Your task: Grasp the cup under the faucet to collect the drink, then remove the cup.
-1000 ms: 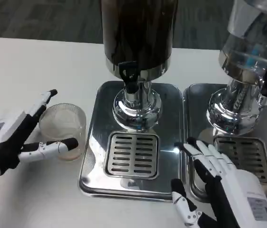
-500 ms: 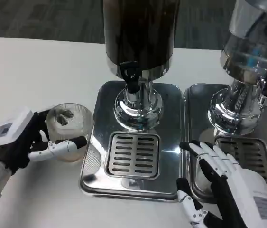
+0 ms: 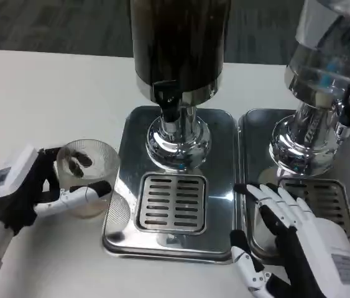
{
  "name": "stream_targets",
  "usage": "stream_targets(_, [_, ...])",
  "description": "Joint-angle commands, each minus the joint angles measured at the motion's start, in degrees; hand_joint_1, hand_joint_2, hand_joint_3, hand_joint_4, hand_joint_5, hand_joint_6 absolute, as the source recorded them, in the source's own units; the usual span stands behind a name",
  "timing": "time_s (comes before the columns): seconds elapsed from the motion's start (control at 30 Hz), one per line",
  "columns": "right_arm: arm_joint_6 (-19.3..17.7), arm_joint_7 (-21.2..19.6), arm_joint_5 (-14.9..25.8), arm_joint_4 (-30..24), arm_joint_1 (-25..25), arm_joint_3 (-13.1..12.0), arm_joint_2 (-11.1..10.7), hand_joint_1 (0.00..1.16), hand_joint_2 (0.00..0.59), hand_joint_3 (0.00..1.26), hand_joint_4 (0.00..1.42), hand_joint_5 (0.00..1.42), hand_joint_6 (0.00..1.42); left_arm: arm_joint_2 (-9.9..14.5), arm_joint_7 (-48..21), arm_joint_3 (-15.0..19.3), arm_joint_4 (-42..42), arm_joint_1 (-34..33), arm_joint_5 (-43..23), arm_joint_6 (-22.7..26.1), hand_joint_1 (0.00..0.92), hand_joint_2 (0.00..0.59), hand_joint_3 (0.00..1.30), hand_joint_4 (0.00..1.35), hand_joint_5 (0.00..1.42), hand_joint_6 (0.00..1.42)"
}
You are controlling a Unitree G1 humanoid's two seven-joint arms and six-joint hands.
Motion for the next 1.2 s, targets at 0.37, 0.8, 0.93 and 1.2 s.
stream_targets(0.37, [-0.7, -0.1, 1.1, 1.4, -1.3, 0.2, -0.2, 0.31, 0.461, 0.2, 0.13, 0.08, 0.05, 3.0, 6.0, 3.7, -2.2, 3.6, -1.2, -4.6, 0.394, 0.147, 0.71, 0.76, 1.05, 1.35])
stream_targets(0.8, [-0.6, -0.8, 1.2, 1.7, -1.3, 0.9, 0.2, 0.31, 0.463, 0.2, 0.14, 0.07, 0.05, 2.7, 6.5, 6.0, -4.2, 2.9, -1.3, -7.9, 0.392, 0.137, 0.72, 0.78, 1.05, 1.36])
stream_targets(0.93, [-0.6, -1.1, 1.2, 1.3, -0.7, 0.9, 0.2, 0.31, 0.463, 0.2, 0.14, 0.07, 0.05, 1.5, 5.7, 5.5, -4.5, 2.2, -1.0, -8.1, 0.39, 0.136, 0.72, 0.78, 1.05, 1.36])
stream_targets(1.2, [-0.4, -2.1, 0.6, 0.3, 0.7, 1.2, 0.7, 0.31, 0.463, 0.2, 0.14, 0.08, 0.05, -2.0, 3.6, 4.7, -4.9, 0.5, -0.8, -8.2, 0.391, 0.133, 0.72, 0.78, 1.05, 1.36])
